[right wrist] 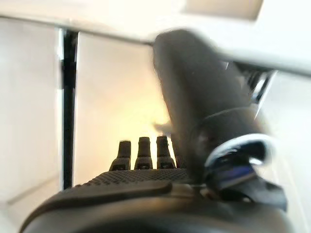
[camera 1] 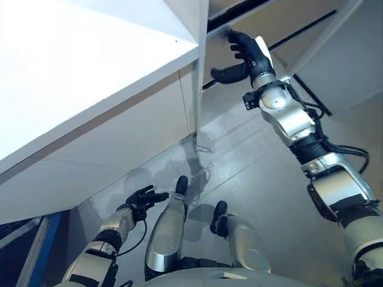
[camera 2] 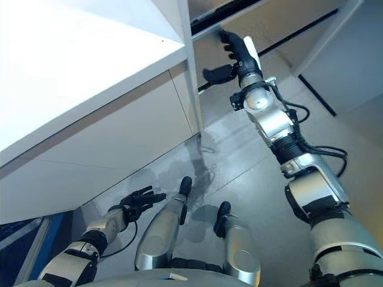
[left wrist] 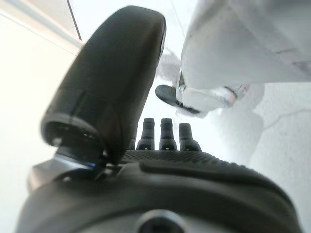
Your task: Put drinks into fridge and close the fridge
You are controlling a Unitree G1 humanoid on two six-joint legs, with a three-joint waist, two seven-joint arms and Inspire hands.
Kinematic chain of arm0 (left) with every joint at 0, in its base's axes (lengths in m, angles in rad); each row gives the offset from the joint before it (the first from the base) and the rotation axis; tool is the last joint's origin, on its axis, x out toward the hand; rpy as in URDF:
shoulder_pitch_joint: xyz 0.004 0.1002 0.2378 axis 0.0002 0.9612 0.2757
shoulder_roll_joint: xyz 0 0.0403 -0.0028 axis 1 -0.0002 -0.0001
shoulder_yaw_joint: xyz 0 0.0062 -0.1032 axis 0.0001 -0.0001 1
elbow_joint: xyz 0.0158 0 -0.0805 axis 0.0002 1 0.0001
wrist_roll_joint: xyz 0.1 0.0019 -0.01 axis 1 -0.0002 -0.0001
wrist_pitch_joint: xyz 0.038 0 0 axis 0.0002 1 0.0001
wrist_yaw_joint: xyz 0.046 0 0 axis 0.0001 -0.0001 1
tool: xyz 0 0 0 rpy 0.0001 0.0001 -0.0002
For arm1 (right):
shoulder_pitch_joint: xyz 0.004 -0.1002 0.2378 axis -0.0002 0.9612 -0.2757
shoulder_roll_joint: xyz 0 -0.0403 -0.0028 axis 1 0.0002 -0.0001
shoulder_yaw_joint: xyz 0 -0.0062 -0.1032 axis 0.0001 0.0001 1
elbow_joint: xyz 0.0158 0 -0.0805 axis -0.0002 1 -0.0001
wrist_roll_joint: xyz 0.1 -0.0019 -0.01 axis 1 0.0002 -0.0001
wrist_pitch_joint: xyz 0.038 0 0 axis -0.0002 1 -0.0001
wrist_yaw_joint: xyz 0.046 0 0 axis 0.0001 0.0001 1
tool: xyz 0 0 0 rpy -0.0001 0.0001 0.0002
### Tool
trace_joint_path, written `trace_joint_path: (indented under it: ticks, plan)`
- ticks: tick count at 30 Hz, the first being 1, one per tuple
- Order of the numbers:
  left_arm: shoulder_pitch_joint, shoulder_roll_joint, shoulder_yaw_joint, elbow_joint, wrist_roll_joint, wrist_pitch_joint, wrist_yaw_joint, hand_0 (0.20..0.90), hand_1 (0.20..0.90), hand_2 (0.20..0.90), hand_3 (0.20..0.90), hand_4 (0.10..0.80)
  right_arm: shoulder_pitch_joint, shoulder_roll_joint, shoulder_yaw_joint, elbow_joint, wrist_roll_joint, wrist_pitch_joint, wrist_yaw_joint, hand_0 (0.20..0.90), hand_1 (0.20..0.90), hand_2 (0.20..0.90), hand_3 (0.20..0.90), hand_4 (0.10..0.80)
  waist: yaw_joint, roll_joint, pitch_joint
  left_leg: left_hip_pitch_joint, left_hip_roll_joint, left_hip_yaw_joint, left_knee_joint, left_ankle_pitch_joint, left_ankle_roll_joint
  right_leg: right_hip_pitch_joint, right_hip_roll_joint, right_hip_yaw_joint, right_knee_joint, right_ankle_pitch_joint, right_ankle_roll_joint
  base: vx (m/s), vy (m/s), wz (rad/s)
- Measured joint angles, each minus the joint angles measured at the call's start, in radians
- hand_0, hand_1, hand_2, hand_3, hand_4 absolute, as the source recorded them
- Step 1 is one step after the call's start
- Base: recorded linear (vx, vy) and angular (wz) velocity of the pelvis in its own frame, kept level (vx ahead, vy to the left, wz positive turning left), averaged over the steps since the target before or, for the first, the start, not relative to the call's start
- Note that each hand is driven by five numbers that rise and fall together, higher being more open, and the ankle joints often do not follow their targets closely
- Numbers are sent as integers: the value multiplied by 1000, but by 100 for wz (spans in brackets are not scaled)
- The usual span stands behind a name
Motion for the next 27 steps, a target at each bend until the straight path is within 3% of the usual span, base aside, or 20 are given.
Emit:
trace_joint_path:
  ticks: [7, 11, 14, 17, 21, 27]
  plan:
    - [59, -3, 3, 0, 0, -6, -34, 900, 900, 900, 900, 800, 1, -17, -3, -2, 3, -6, -14, 900, 900, 900, 900, 800, 1, -7, -4, 61, 0, 10, -51, 16, 6, 53, -1, 2, -49, 13, 4, 20, 60, -1]
    - [114, -6, 12, -2, 0, -16, -22, 900, 900, 900, 900, 800, 126, -18, -93, -107, 28, -66, -3, 900, 900, 900, 900, 800, -6, -40, -72, 76, 2, 27, -90, 19, 8, 60, -6, 12, -85, 17, 9, -13, 83, -7]
    - [188, -19, 50, -12, 0, -23, 2, 900, 900, 900, 900, 800, 340, 42, -218, -208, 27, -131, 26, 900, 900, 900, 900, 800, -17, -73, -149, 125, 2, 62, -142, 19, 14, 93, -6, 32, -143, 25, 18, -10, 43, -18]
    - [308, -25, 91, -28, 4, -29, 21, 900, 900, 900, 900, 800, 718, 119, -339, -261, 14, -221, 88, 900, 900, 900, 900, 800, -65, -111, -273, 190, -1, 109, -203, 10, 29, 154, -11, 63, -222, 39, 35, -39, -1, -30]
    - [383, -29, 119, -27, 12, -29, 29, 900, 900, 900, 900, 800, 976, 141, -405, -99, 10, -200, 121, 900, 900, 900, 900, 800, -155, -109, -338, 244, -1, 162, -254, 5, 37, 214, -1, 111, -321, 84, 48, -51, -36, -37]
    - [362, -22, 129, 51, 47, -59, -13, 900, 900, 900, 900, 800, 1136, 161, -416, 338, -47, -166, 139, 900, 900, 900, 900, 800, -224, -86, -400, 278, 3, 190, -290, 6, 36, 240, 6, 138, -375, 105, 48, -50, -43, -17]
